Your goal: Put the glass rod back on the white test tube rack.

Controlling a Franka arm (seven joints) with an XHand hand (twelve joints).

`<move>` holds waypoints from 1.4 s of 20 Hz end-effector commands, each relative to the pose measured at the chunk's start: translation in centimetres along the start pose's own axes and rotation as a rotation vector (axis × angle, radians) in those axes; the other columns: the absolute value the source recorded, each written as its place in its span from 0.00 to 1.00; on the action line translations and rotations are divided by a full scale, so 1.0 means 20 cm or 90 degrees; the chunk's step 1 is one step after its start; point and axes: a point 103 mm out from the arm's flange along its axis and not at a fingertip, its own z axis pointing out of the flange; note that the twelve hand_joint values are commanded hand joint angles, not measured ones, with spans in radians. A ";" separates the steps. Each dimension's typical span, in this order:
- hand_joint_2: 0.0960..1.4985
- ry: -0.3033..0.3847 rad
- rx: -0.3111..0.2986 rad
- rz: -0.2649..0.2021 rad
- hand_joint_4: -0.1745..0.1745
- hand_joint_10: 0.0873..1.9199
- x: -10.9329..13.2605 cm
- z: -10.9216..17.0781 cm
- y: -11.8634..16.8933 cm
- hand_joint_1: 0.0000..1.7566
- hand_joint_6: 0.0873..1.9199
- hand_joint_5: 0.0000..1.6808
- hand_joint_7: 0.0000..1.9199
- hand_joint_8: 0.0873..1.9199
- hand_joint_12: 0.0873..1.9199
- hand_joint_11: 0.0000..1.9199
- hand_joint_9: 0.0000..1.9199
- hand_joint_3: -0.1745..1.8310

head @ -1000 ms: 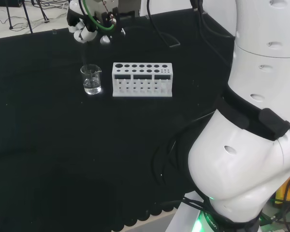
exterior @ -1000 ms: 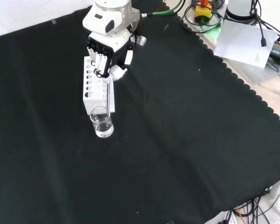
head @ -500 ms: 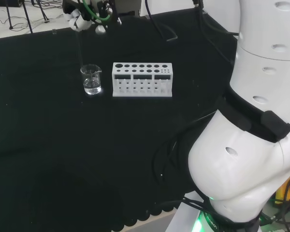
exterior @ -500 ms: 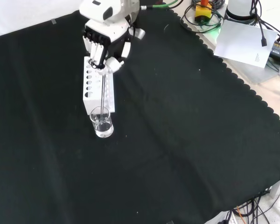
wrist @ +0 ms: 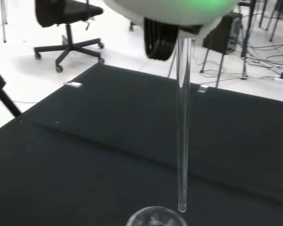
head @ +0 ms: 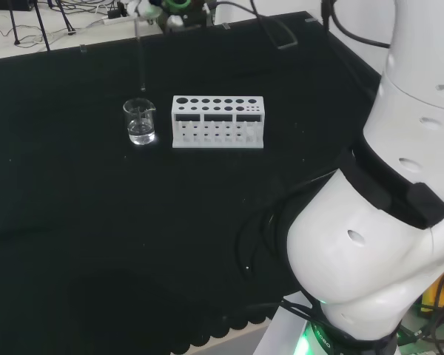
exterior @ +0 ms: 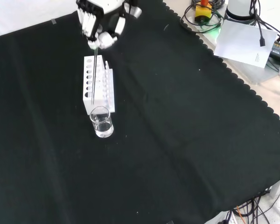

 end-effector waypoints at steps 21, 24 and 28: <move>0.42 -0.010 -0.001 0.166 0.00 0.42 -0.58 -0.10 -0.69 0.75 0.36 0.65 0.62 0.58 0.38 0.88 0.89 0.46; 0.42 -0.012 0.005 0.167 0.00 0.42 -0.59 -0.08 -0.72 0.75 0.35 0.65 0.62 0.58 0.38 0.88 0.89 0.46; 0.42 -0.020 0.026 0.180 0.00 0.42 -0.60 -0.03 -0.77 0.75 0.35 0.65 0.62 0.58 0.38 0.88 0.89 0.46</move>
